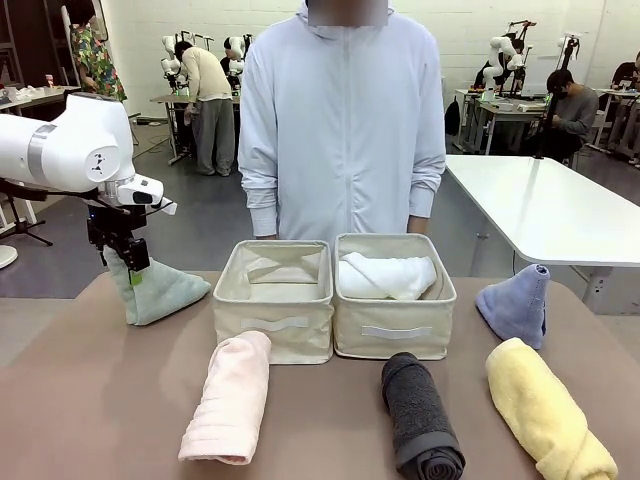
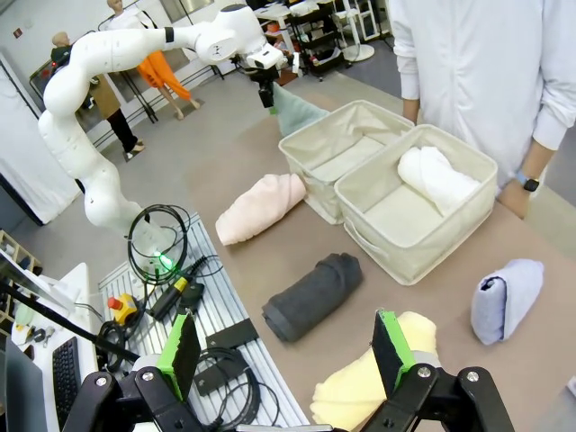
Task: Sort the towels based on their folding style.
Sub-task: Pick up one triangle-folded towel and place it in the left Fabric basket.
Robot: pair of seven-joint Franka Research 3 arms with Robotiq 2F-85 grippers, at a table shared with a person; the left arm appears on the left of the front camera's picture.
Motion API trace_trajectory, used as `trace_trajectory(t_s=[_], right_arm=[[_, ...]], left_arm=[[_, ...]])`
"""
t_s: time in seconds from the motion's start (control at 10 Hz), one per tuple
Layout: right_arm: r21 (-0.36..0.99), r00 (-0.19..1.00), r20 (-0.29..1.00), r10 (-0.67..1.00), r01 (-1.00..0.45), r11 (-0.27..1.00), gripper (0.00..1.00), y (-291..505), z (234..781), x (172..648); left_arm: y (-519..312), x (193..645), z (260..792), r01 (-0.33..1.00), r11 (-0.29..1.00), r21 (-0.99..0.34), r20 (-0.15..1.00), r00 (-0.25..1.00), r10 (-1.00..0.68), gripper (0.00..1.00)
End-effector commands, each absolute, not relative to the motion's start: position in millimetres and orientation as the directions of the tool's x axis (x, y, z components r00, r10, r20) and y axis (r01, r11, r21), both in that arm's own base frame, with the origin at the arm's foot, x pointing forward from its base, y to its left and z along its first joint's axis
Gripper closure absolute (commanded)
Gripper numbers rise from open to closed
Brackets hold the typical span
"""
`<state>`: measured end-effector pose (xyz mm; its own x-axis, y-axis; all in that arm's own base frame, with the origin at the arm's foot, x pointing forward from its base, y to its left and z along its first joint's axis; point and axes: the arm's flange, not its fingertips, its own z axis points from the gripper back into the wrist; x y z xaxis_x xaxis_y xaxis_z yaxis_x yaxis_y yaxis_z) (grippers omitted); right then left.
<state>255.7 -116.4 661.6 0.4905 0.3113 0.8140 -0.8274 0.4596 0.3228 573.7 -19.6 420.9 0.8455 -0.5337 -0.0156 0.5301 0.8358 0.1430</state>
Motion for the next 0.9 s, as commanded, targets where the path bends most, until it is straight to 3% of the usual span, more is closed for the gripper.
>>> trace_trajectory(t_s=[0.0,0.1,0.2,0.3,0.5,0.6,0.8], right_arm=[[0.318,0.473,0.828,0.301,-0.839,0.441,0.0,-116.1,664.7,257.2],[0.318,0.473,0.828,0.301,-0.839,0.441,0.0,-116.1,664.7,257.2],[0.318,0.473,0.828,0.301,-0.839,0.441,0.0,-116.1,664.7,257.2],[0.318,0.473,0.828,0.301,-0.839,0.441,0.0,-116.1,664.7,257.2],[0.318,0.473,0.828,0.301,-0.839,0.441,0.0,-116.1,664.7,257.2],[0.318,0.473,0.828,0.301,-0.839,0.441,0.0,-116.1,664.7,257.2],[0.318,0.473,0.828,0.301,-0.839,0.441,0.0,-116.1,664.7,257.2]], left_arm=[[-20.2,565.6,416.6,0.563,0.814,0.142,0.083,0.813,-0.577,0.0],[-19.9,563.2,418.2,0.585,0.798,0.146,0.114,0.791,-0.601,0.47],[-20.7,562.9,418.5,0.587,0.795,0.154,0.11,0.789,-0.604,0.58],[-20.0,563.8,418.5,0.578,0.803,0.144,0.099,0.799,-0.593,1.0],[-20.4,564.3,418.6,0.574,0.808,0.135,0.091,0.805,-0.587,1.0],[-20.2,564.0,419.0,0.575,0.807,0.134,0.091,0.804,-0.588,0.84],[-19.8,563.9,418.9,0.581,0.804,0.13,0.085,0.801,-0.592,1.0]])
